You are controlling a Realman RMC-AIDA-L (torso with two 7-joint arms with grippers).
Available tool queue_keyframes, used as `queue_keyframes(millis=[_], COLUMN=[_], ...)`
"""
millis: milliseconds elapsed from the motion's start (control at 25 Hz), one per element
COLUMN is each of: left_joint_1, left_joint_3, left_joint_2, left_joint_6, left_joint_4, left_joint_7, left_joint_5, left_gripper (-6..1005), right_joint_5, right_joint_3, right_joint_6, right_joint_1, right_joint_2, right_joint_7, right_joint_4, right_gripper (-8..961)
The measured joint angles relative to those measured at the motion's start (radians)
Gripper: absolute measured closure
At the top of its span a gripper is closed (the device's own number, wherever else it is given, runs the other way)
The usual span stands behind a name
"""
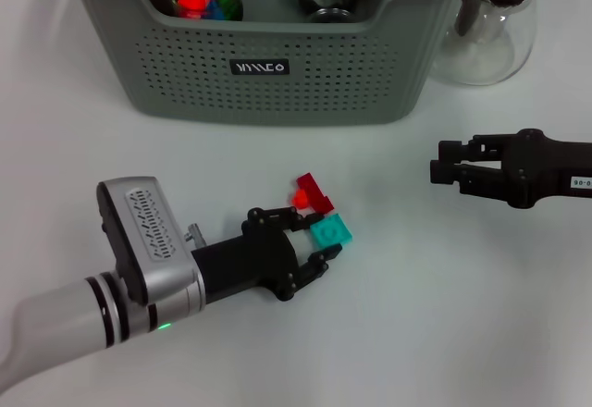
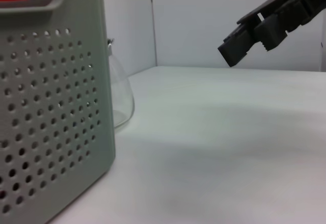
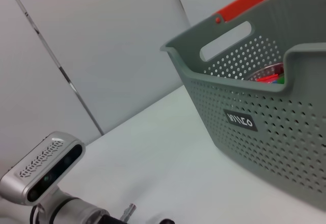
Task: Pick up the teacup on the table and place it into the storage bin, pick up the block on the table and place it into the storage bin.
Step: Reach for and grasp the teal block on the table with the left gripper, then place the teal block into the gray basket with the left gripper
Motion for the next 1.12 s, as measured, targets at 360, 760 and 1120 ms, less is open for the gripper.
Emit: queue_keyframes(millis=[360, 760, 1120], left_joint_1=[0.116, 0.128, -0.150], left_joint_3=[0.077, -0.076, -0.039], left_joint_2=[0.010, 0.031, 0.183], left_joint_6=[0.251, 0.750, 0.445], left_joint_4=[0.288, 0.883, 1.105], left_joint_7=[-0.343, -1.038, -1.627], left_joint_5=[0.034, 0.007, 0.130], left_gripper=[599, 600, 599], right_joint_5=[0.000, 0.001, 0.004], right_joint_3=[0.003, 0.002, 0.000], right_joint_6=[0.000, 0.005, 0.004], right_joint_1=[-0.001, 0.002, 0.009], right_joint_2=[-0.003, -0.001, 0.007], right_joint_7=[0.000, -0.002, -0.008], right_joint_4=[0.000, 0.000, 0.000], right_gripper=[529, 529, 529])
